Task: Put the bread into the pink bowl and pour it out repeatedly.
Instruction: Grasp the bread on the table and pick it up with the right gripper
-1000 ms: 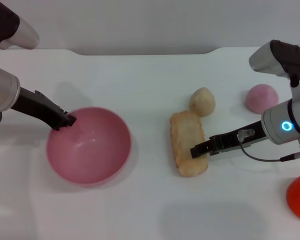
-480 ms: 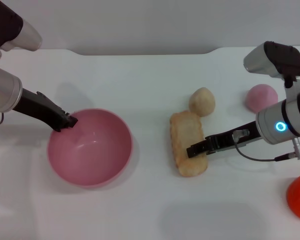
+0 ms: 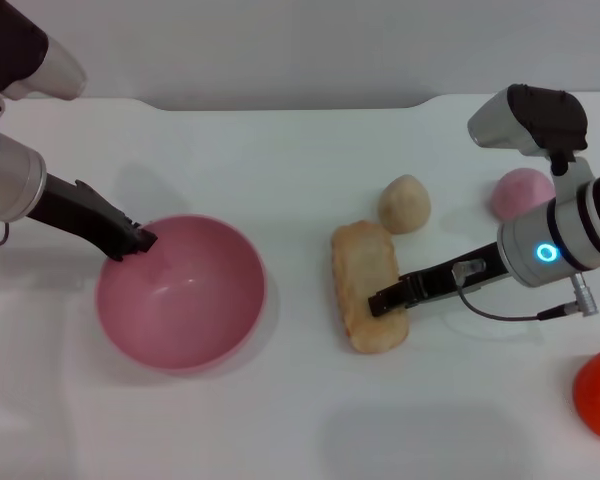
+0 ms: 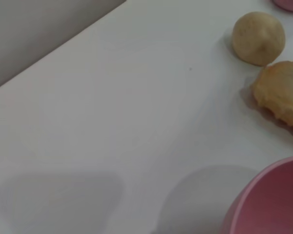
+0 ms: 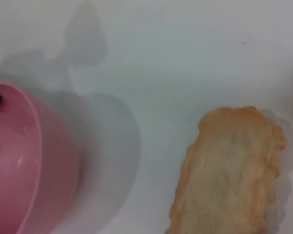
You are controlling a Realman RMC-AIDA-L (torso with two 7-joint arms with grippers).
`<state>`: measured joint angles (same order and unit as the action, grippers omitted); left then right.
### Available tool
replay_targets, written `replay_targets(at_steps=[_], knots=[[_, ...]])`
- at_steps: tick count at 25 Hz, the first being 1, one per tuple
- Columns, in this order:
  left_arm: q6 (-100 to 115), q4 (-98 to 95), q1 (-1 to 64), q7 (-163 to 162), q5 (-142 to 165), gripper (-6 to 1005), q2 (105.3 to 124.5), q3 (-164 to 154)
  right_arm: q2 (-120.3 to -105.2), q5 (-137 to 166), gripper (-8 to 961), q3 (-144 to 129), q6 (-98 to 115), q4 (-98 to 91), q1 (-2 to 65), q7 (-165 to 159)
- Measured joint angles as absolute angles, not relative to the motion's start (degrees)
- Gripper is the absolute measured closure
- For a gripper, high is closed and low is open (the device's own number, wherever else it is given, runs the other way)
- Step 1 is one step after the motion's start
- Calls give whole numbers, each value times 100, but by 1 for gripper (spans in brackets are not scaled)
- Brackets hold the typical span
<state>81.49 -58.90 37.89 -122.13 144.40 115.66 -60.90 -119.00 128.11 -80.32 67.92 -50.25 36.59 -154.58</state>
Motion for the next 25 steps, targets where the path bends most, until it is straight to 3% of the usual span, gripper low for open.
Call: replay_targets(at_steps=[25], knots=[[8138, -5895, 3826, -12208, 14440, 947, 11554, -6099, -11900, 12804, 697, -8031, 6720, -5045, 3705, -15362]])
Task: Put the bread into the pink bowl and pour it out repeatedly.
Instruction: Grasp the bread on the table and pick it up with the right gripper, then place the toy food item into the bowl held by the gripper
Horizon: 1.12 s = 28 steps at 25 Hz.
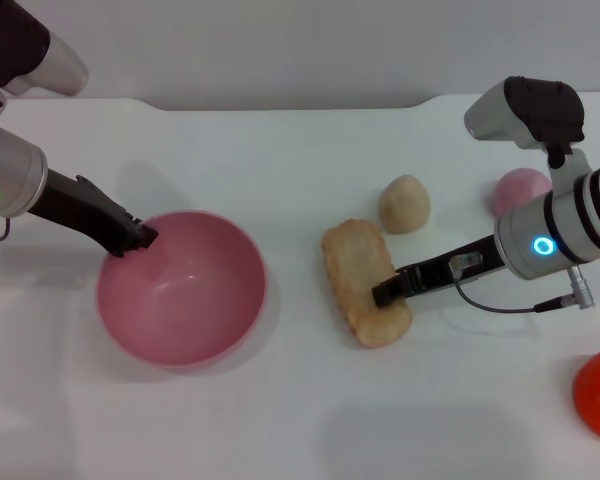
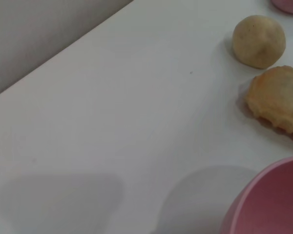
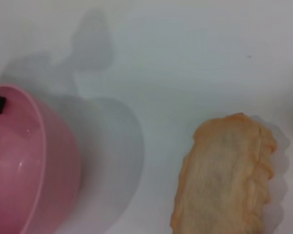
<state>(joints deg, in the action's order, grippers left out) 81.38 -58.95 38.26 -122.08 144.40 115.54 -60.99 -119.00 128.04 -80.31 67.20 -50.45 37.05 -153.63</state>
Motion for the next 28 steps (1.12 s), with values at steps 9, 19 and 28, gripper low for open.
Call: replay_targets(at_steps=[9, 19, 28], knots=[[8110, -5906, 3823, -12208, 14440, 947, 11547, -6098, -11900, 12807, 768, -8031, 6625, -5484, 3408, -15314], [8056, -5907, 3831, -12269, 14441, 946, 11566, -6077, -11900, 12735, 812, -8018, 6113, -7149, 2508, -15039], [8048, -5903, 3857, -12278, 14441, 946, 11630, -6080, -11942, 12455, 818, -8043, 6038, -8857, 2197, -14510]])
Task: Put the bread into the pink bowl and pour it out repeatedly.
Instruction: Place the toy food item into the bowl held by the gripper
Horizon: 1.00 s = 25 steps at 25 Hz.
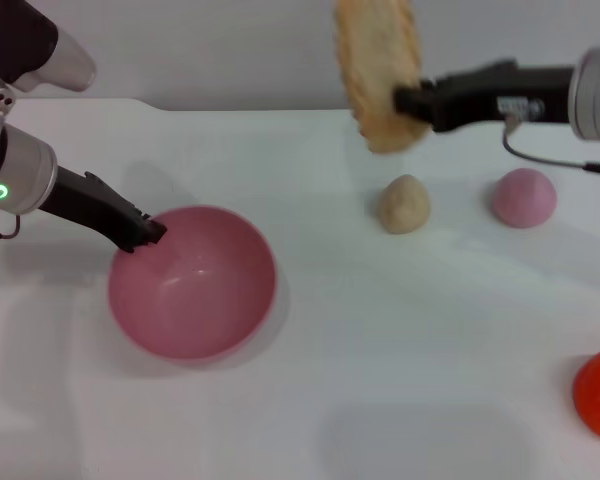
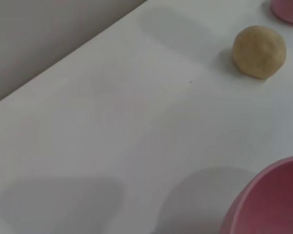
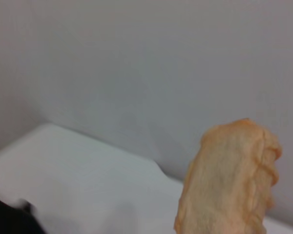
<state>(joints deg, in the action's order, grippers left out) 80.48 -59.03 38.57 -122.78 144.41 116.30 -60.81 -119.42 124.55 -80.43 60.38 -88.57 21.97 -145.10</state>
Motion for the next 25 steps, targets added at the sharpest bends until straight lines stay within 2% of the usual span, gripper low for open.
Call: replay_targets(at_steps=[6, 25], knots=[[8056, -5901, 3893, -12289, 14441, 946, 11714, -6067, -11942, 11227, 829, -8592, 6023, -9087, 2313, -13600], [8062, -5893, 4154, -12498, 14440, 946, 11739, -6090, -11921, 11215, 837, -10218, 5167, -8033, 2335, -13132]])
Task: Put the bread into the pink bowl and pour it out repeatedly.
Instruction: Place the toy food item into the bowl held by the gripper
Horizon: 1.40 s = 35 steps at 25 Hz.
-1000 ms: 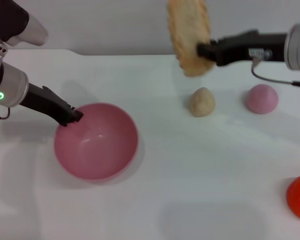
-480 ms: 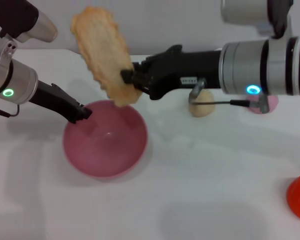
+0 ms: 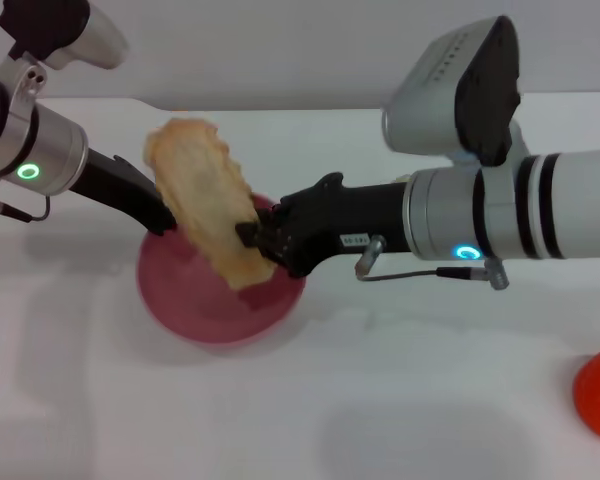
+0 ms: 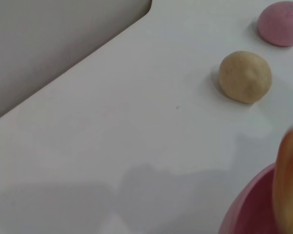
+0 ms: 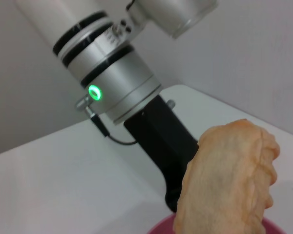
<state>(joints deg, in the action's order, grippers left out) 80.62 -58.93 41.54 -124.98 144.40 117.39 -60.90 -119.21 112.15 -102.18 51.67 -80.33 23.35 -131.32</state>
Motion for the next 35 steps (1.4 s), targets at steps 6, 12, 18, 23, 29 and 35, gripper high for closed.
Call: replay_targets(at_steps=[6, 12, 18, 23, 29, 35], knots=[[8066, -5865, 4190, -12498, 14441, 945, 11741, -6090, -11902, 11237, 839, -10267, 5182, -7983, 2397, -13089], [8054, -5836, 4193, -12498, 14441, 945, 11741, -6090, -11900, 11386, 732, -10319, 5199, -8024, 2405, -12987], [8008, -5835, 4181, -12499, 14455, 945, 11733, -6084, -11900, 11391, 499, -10323, 5238, -8032, 2396, -12985], [7909, -5835, 4186, -12514, 14619, 945, 11725, -6033, -11900, 11391, 387, -10326, 5386, -8041, 2377, -12999], [7844, -5835, 4184, -12557, 14639, 945, 11703, -6029, -11900, 11391, 387, -10264, 5580, -8055, 2298, -13017], [7801, -5836, 4185, -12564, 14644, 945, 11698, -6028, -11913, 11595, 387, -10119, 5663, -8485, 2167, -12985]])
